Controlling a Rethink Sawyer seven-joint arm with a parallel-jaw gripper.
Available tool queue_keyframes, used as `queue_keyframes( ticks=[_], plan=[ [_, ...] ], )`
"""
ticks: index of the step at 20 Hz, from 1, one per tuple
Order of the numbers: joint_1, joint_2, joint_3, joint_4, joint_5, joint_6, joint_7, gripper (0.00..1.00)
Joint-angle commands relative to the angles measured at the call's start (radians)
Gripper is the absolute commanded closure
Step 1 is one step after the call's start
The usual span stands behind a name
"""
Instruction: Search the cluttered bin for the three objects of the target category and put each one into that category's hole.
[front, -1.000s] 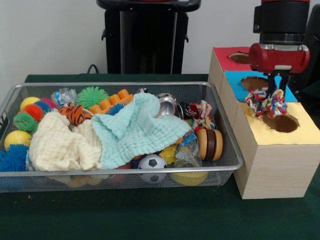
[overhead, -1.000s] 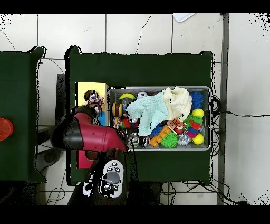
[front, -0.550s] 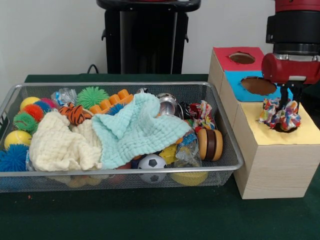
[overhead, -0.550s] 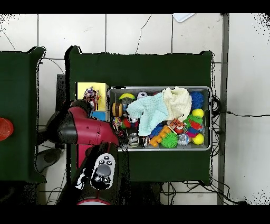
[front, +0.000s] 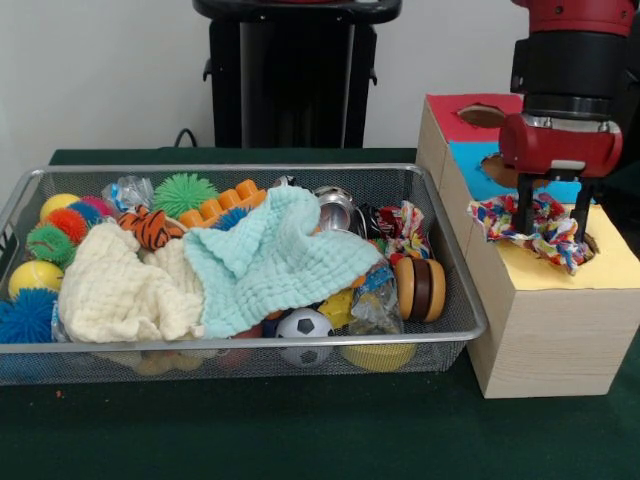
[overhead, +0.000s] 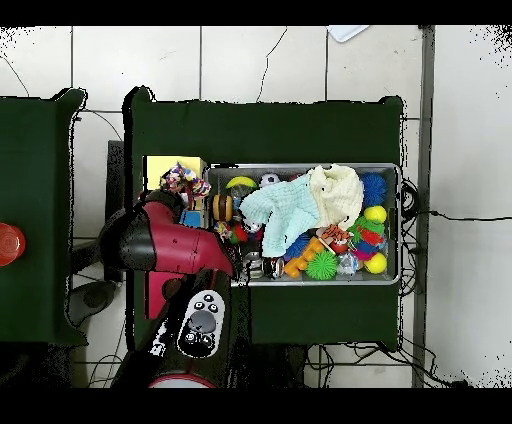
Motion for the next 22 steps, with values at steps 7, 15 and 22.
queue_keyframes(
  ticks=[7,15,22],
  plan=[
    [-0.063,-0.124,0.06,0.094,-0.024,0.688,0.169,0.0],
    [-0.179,-0.161,0.277,0.276,0.112,0.315,0.153,1.0],
    [-0.256,-0.122,0.405,0.28,0.055,0.146,0.173,1.0]
  ],
)
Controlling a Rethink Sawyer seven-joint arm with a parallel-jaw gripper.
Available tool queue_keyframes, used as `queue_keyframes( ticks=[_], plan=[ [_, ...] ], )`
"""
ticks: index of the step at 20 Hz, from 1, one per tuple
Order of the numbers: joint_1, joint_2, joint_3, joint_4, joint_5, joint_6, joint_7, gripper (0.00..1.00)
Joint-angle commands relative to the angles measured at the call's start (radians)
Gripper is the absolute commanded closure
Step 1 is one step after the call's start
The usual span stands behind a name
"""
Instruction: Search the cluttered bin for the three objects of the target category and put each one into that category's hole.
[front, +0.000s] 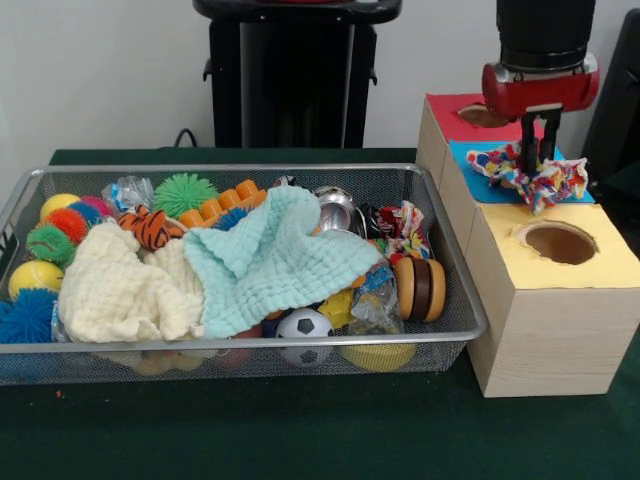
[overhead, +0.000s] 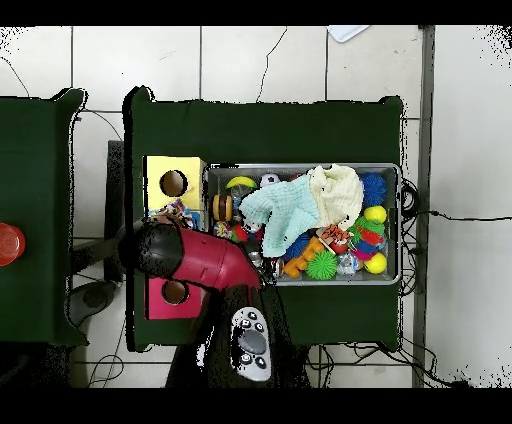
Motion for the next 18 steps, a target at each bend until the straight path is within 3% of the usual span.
queue_keyframes(
  ticks=[1,5,12,15,18],
  plan=[
    [-0.083,0.048,0.24,0.102,-0.001,-0.163,0.178,1.0],
    [-0.095,0.031,0.253,0.082,-0.033,-0.23,0.193,1.0],
    [-0.035,-0.075,0.175,0.023,-0.001,-0.227,0.225,1.0],
    [0.014,-0.076,0.098,-0.024,-0.013,-0.221,0.204,1.0],
    [0.091,-0.07,-0.032,-0.098,-0.007,-0.121,0.209,1.0]
  ],
)
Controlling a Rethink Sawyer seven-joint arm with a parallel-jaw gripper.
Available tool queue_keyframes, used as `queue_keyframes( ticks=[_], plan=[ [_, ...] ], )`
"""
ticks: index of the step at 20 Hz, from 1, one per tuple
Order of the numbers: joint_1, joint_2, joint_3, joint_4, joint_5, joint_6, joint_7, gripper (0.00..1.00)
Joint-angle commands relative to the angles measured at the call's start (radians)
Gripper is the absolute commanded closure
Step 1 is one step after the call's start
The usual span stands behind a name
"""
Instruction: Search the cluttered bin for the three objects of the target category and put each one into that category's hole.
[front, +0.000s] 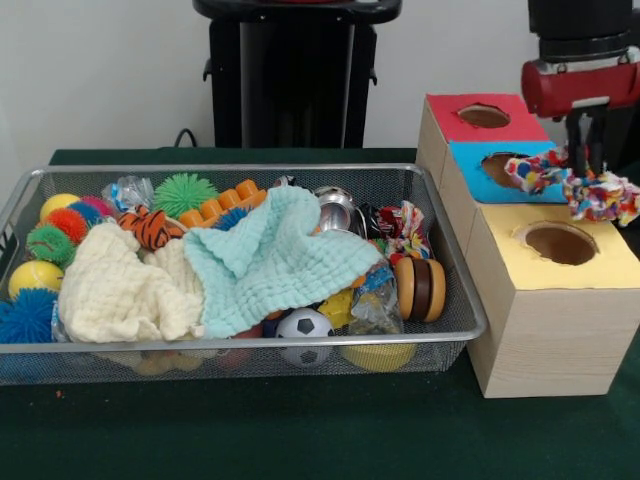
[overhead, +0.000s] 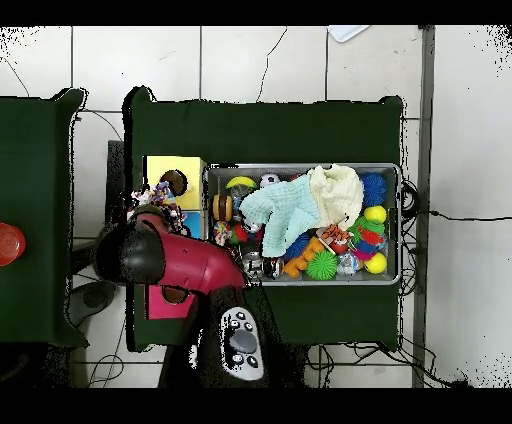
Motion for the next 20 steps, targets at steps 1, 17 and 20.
queue_keyframes(
  ticks=[1,17,20],
  plan=[
    [0.117,-0.019,-0.158,-0.164,-0.012,0.113,0.213,1.0],
    [0.194,0.169,-0.352,-0.162,-0.19,-0.004,0.121,1.0],
    [0.162,0.166,-0.309,-0.153,-0.197,0.004,0.131,1.0]
  ],
)
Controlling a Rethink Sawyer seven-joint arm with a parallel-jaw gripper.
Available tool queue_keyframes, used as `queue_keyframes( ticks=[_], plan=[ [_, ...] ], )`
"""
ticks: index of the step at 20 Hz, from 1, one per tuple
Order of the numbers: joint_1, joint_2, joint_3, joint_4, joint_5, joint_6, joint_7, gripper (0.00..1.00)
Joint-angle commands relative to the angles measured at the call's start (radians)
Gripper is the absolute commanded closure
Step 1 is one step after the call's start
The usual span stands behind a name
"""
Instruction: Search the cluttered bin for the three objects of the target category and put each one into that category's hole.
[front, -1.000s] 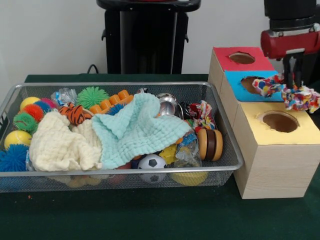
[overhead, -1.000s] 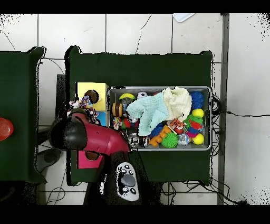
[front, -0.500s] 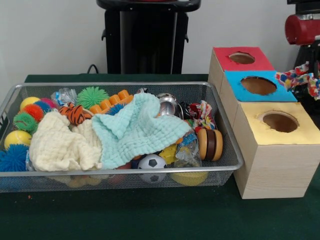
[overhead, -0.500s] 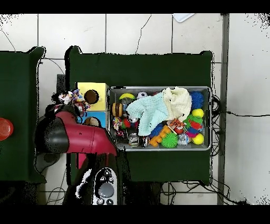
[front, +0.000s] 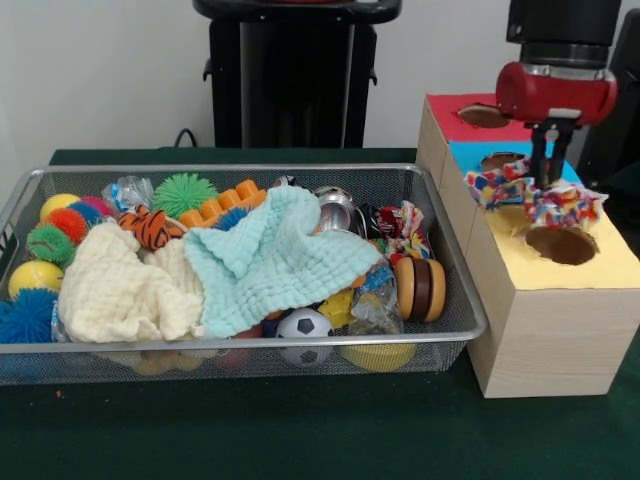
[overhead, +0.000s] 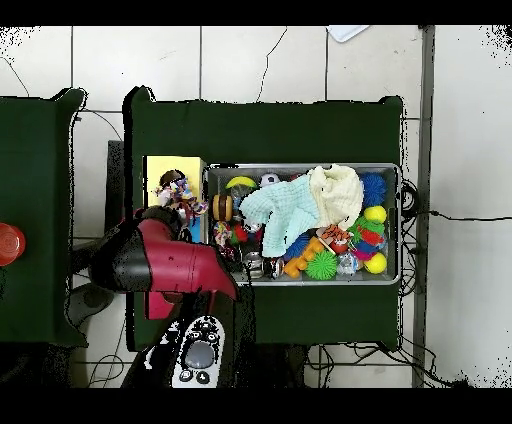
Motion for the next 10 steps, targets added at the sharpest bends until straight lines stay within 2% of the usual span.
queue_keyframes(
  ticks=[1,3,4,5,7,10],
  plan=[
    [-0.075,0.06,0.042,0.0,-0.052,0.023,0.142,1.0],
    [-0.208,0.089,0.246,0.044,-0.084,-0.129,0.178,1.0],
    [-0.275,0.118,0.345,0.052,-0.126,-0.234,0.222,1.0],
    [-0.315,0.144,0.404,0.047,-0.149,-0.276,0.243,1.0],
    [-0.366,0.175,0.488,0.039,-0.177,-0.334,0.29,1.0],
    [-0.35,0.143,0.491,0.027,-0.139,-0.305,0.307,1.0]
  ],
)
